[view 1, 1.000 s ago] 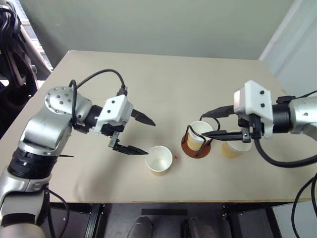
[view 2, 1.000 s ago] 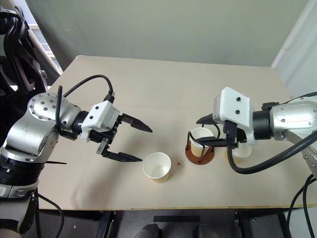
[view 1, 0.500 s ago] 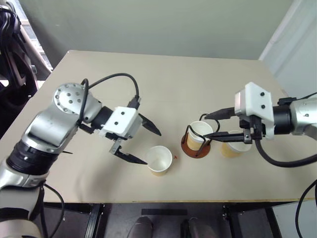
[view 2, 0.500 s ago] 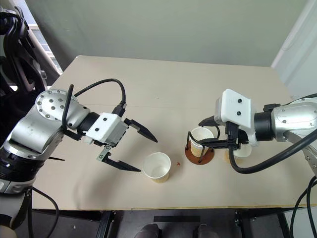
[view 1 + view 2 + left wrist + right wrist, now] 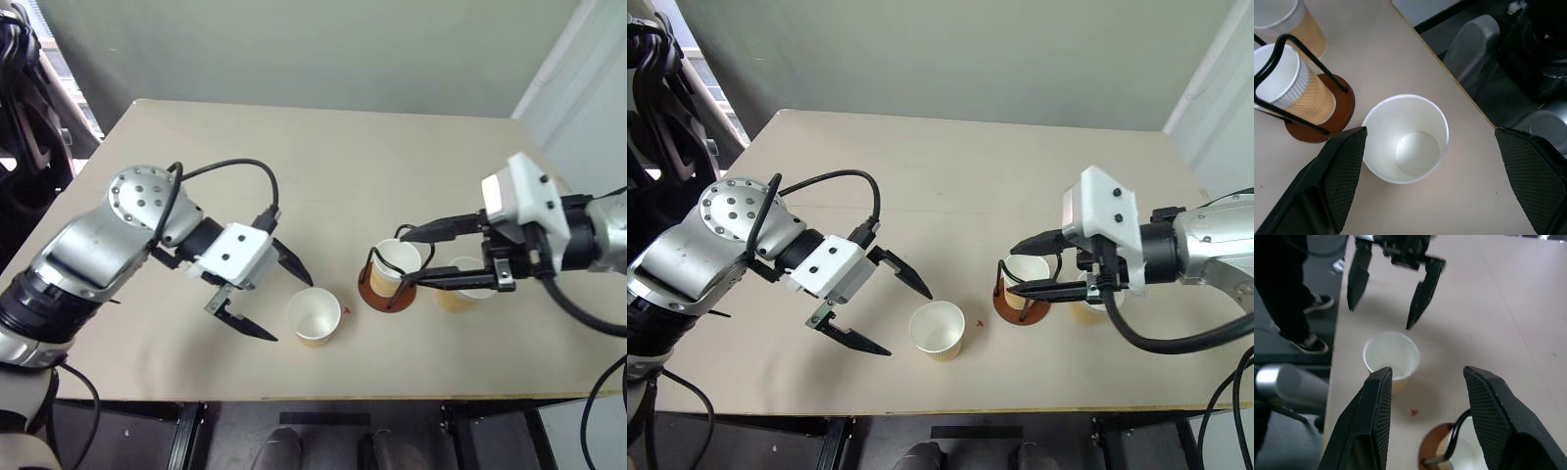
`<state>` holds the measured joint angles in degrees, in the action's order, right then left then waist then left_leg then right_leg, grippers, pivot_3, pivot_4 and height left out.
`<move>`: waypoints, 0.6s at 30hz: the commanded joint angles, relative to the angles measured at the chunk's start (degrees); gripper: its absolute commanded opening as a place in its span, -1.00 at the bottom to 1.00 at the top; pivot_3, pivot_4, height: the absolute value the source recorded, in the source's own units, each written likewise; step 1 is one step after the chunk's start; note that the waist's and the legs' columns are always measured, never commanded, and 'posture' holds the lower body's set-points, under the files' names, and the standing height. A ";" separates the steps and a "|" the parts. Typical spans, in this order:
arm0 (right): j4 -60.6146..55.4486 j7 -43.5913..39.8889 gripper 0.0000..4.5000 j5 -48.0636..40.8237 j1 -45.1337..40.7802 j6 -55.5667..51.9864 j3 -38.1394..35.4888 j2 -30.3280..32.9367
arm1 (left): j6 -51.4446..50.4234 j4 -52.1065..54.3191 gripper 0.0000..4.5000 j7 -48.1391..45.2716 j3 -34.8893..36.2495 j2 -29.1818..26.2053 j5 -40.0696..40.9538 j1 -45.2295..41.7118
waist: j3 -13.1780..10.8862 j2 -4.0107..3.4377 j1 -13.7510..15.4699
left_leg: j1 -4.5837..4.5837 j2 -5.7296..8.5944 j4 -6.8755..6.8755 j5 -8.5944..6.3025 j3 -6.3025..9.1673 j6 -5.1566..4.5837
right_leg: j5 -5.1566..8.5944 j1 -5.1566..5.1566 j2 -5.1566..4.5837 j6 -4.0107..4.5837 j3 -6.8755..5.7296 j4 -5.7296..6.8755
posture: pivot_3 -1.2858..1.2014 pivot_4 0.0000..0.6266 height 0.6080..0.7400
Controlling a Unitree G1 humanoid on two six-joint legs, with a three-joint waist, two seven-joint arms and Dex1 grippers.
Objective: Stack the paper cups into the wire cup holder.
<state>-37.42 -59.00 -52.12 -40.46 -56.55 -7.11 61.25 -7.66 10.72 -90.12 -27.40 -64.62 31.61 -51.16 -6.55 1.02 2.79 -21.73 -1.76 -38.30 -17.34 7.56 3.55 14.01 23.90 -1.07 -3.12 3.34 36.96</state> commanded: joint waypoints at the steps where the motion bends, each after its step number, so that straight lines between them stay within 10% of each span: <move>1: 0.11 2.28 0.01 -5.47 -0.87 -2.52 -3.54 0.46 | 1.29 1.60 1.00 -2.38 -0.42 -1.71 1.65 -0.28 | 0.00 -0.01 -0.07 | 0.00 0.00 0.01 0.00 0.00 0.00 | 0.00 0.00 0.00 0.00 0.00 0.00 | 0.03 -0.52 1.00; 18: -0.54 9.08 0.01 -10.48 -2.53 -4.93 -0.60 0.87 | 15.26 -0.92 1.00 -2.38 -8.40 -3.17 -6.99 1.58 | -0.01 -0.02 -0.15 | 0.02 0.00 0.05 -0.02 0.01 -0.04 | 0.01 0.01 0.00 0.02 0.02 0.00 | 0.03 -0.52 1.00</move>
<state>-37.19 -50.34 -62.35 -42.21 -62.01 -7.26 61.36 5.51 10.28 -90.16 -36.49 -68.38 26.33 -49.74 -6.56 1.00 2.64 -21.70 -1.76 -38.25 -17.37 7.57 3.51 14.02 23.91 -1.08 -3.09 3.35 36.98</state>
